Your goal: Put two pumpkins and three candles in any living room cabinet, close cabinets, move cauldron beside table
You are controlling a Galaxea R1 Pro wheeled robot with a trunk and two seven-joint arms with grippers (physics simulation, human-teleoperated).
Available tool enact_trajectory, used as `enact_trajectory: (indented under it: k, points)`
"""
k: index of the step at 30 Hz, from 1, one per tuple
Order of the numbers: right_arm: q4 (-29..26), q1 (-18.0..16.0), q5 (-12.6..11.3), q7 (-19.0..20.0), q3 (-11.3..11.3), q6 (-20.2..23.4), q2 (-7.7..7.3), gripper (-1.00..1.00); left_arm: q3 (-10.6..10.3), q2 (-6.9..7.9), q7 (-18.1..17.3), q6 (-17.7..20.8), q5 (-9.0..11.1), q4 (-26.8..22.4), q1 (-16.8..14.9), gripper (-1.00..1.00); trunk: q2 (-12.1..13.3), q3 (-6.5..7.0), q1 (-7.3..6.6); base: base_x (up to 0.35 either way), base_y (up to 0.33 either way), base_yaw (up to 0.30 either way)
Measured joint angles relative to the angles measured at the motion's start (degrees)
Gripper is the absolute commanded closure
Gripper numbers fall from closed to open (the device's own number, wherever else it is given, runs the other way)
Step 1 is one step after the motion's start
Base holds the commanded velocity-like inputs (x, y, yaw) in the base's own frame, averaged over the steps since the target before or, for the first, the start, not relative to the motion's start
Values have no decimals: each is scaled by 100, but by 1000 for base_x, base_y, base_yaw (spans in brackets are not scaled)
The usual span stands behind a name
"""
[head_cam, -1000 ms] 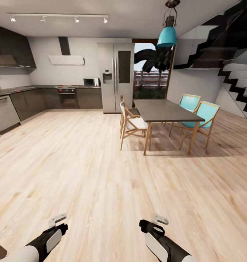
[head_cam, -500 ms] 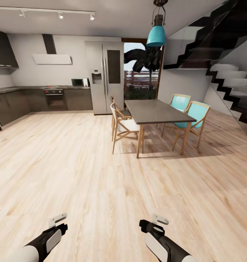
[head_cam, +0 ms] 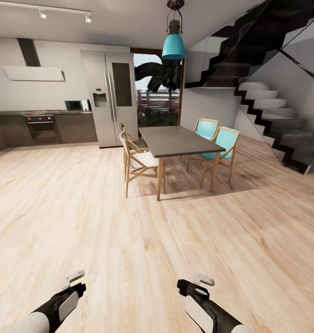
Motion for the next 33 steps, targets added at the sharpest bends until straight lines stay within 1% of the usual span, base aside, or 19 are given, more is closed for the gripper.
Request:
enact_trajectory:
  k: [6,33]
  points:
    - [0,0,-17,0,0,0,0,-100,0,-3,2,-75,4,-2,0,-100,0,0,0,0,0,-278]
    - [3,-1,-24,0,-6,0,0,-100,0,-2,2,-80,5,-2,0,-100,0,-34,0,0,0,-278]
